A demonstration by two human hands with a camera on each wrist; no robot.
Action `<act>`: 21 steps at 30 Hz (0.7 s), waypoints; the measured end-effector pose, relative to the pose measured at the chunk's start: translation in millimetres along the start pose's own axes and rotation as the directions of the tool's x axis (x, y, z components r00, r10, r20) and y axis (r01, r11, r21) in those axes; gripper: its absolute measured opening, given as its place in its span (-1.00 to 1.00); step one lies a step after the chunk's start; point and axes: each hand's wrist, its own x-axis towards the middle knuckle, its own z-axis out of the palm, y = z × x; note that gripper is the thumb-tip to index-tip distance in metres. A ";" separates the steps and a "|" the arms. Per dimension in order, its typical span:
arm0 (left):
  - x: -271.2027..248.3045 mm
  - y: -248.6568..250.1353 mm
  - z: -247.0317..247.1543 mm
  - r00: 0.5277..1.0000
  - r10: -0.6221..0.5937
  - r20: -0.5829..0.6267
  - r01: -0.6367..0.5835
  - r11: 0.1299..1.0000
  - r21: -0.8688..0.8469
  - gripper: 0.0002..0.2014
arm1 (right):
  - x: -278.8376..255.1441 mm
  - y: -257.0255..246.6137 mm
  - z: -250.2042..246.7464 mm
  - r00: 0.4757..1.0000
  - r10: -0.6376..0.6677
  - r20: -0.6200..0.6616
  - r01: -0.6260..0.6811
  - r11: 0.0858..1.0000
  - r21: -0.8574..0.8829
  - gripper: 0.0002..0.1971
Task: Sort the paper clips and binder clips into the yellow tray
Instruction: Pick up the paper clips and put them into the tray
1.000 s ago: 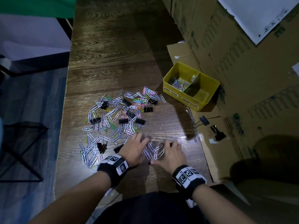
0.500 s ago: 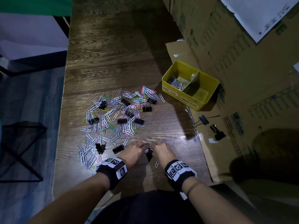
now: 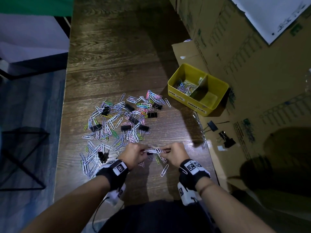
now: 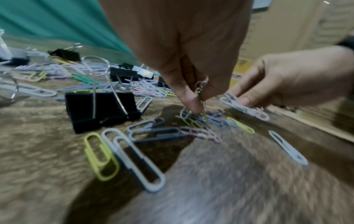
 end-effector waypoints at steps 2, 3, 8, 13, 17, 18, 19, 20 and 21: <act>4.4 -0.8 -6.1 0.997 -0.072 0.017 0.074 0.989 -0.126 -0.78 | 4.6 -0.8 -7.2 1.000 0.005 -0.017 -0.004 0.997 0.074 -0.76; 7.2 -1.8 -9.8 0.990 -0.138 0.039 0.143 0.964 -0.225 -0.79 | 6.6 -1.8 -11.8 0.999 0.010 -0.036 -0.006 0.993 0.119 -0.76; 26.7 11.2 -41.0 0.945 -0.297 0.136 0.311 0.691 -0.652 -0.87 | 13.7 -13.2 -40.6 0.993 0.030 -0.117 0.022 0.910 0.415 -0.80; 88.5 45.1 -79.2 0.985 -0.167 0.031 0.138 0.676 -0.724 -0.91 | 12.1 -44.9 -91.0 0.972 0.002 -0.234 0.148 0.770 0.621 -0.78; 161.5 93.5 -103.9 0.993 -0.088 -0.084 -0.004 0.666 -0.746 -0.82 | 23.6 -65.8 -127.4 0.924 -0.037 -0.380 0.291 0.711 0.640 -0.77; 176.2 104.6 -108.7 0.991 -0.068 -0.112 -0.033 0.695 -0.719 -0.80 | 27.6 -71.3 -134.5 0.910 -0.043 -0.412 0.323 0.695 0.643 -0.77; 194.8 113.2 -109.8 0.990 -0.060 -0.126 -0.044 0.725 -0.688 -0.82 | 33.1 -76.1 -144.3 0.897 -0.045 -0.440 0.351 0.679 0.645 -0.77; 210.4 120.3 -110.3 0.989 -0.056 -0.136 -0.044 0.766 -0.641 -0.86 | 40.0 -80.0 -153.9 0.887 -0.044 -0.460 0.369 0.665 0.649 -0.77; 224.9 125.8 -108.5 0.988 -0.043 -0.145 -0.049 0.815 -0.577 -0.89 | 46.4 -84.5 -163.2 0.882 -0.047 -0.468 0.382 0.652 0.655 -0.77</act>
